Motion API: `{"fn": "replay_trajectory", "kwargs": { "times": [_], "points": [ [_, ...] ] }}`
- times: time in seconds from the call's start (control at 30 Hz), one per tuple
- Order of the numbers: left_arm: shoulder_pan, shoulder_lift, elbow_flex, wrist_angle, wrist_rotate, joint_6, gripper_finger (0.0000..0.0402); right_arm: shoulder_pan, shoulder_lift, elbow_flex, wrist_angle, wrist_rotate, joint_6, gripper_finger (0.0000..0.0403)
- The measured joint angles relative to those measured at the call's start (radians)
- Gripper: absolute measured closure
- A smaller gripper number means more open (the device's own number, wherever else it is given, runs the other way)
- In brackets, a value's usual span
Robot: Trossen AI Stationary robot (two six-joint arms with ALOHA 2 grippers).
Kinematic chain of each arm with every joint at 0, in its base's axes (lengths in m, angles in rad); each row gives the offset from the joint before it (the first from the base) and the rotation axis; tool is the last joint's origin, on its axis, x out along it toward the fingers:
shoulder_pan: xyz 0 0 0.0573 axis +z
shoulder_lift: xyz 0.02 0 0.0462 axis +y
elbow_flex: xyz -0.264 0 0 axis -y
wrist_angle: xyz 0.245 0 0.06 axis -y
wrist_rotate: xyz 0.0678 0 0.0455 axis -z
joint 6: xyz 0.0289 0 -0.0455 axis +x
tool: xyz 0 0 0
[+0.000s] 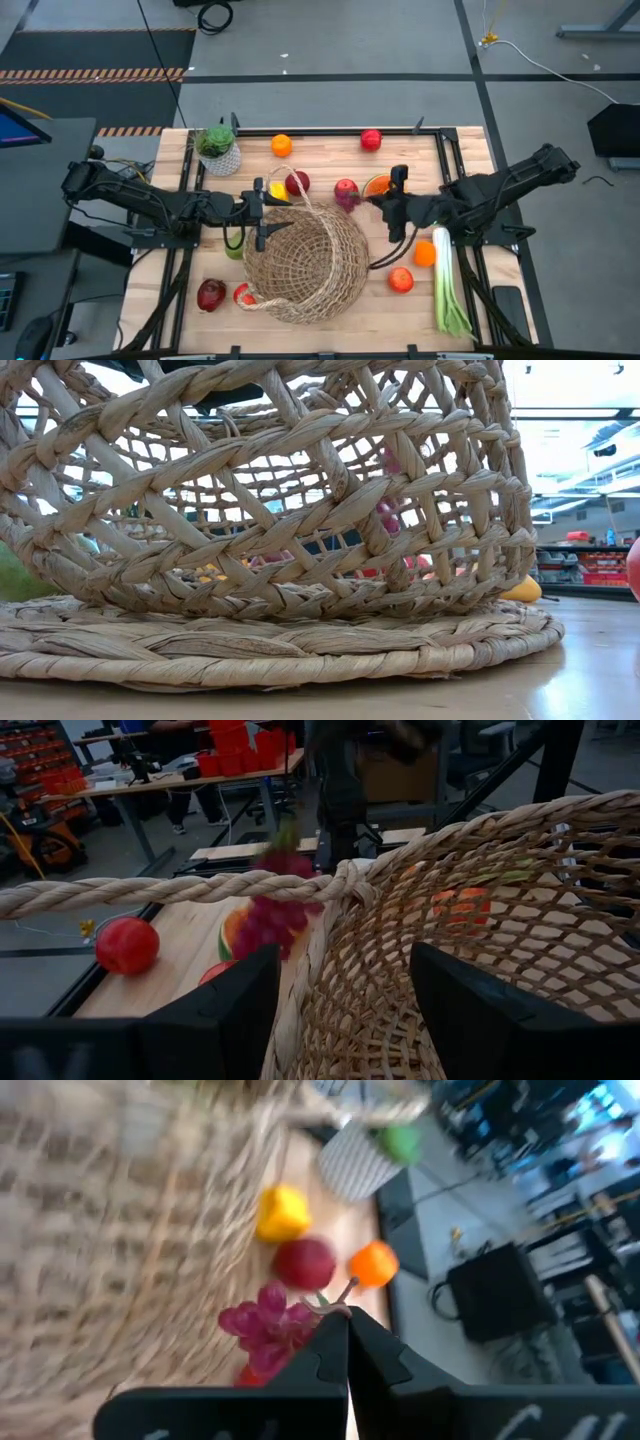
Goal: Build produce basket
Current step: Put the grapes into the basket
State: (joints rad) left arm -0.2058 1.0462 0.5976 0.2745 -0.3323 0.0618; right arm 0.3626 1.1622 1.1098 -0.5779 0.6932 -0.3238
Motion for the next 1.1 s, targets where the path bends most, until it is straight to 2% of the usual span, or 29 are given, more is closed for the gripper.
{"fn": "replay_trajectory", "kwargs": {
  "times": [0.23, 0.43, 0.63, 0.83, 1.1],
  "points": [
    [0.0, 0.0, 0.0, 0.0, 0.0, 0.0, 0.017, 0.0, -0.001, 0.202, 0.062, -0.017, -0.17, 0.0402],
    [0.0, 0.0, 0.0, 0.0, 0.0, 0.002, 0.017, -0.017, -0.001, 0.326, 0.102, -0.186, -0.248, 0.0402],
    [0.0, 0.0, 0.0, 0.002, 0.0, 0.002, 0.017, -0.045, 0.023, 0.402, 0.151, -0.26, -0.275, 0.0402],
    [0.0, 0.0, 0.0, 0.009, 0.0, 0.002, 0.017, -0.071, 0.111, 0.476, 0.195, -0.369, -0.279, 0.0402],
    [0.0, 0.0, 0.0, 0.006, 0.0, 0.002, 0.017, -0.09, 0.288, 0.6, 0.189, -0.408, -0.282, 0.0402]
  ]
}}
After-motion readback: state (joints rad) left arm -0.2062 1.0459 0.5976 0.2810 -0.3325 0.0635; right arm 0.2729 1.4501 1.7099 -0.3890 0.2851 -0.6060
